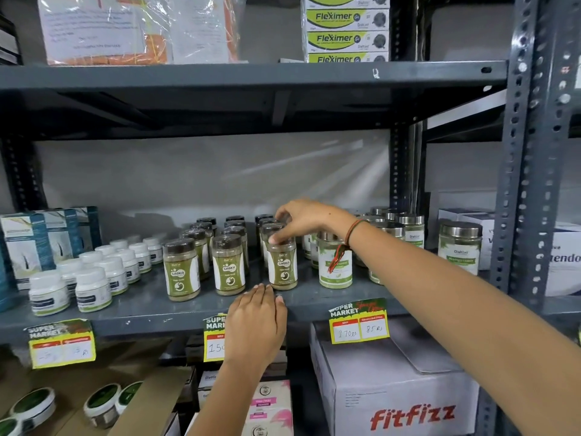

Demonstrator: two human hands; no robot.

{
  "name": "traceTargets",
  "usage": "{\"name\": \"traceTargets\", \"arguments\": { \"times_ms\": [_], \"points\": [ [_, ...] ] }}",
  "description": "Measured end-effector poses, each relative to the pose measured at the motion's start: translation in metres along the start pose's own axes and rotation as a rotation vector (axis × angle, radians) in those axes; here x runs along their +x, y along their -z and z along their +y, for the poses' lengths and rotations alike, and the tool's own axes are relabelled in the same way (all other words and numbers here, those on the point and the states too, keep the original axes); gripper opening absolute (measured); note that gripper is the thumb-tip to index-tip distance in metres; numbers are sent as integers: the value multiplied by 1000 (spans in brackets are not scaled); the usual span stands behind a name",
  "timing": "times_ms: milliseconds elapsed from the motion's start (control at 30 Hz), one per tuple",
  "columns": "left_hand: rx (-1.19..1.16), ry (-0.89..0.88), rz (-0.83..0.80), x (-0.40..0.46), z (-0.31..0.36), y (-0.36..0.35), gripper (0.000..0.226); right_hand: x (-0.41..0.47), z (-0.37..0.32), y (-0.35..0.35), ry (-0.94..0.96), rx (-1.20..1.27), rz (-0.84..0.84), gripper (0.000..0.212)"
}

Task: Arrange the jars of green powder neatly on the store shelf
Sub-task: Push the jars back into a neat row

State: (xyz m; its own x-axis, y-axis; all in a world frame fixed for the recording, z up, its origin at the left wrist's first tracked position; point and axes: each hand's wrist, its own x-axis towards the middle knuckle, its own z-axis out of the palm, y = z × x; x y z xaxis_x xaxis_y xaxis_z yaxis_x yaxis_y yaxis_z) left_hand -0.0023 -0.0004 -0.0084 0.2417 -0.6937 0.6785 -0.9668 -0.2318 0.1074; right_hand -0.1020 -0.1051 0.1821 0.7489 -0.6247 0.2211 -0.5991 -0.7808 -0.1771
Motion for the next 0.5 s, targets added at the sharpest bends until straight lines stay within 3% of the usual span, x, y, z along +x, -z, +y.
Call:
{"name": "traceTargets", "arguments": {
  "times_ms": [267,367,500],
  "points": [
    [1,8,-23,-1,4,6,52,-58,39,39,-9,9,427,52],
    [0,10,-37,-2,4,7,54,-85,70,49,-113,-15,523,44],
    [-17,15,-39,-2,4,8,54,-120,113,59,-321,-294,551,34]
  ]
}}
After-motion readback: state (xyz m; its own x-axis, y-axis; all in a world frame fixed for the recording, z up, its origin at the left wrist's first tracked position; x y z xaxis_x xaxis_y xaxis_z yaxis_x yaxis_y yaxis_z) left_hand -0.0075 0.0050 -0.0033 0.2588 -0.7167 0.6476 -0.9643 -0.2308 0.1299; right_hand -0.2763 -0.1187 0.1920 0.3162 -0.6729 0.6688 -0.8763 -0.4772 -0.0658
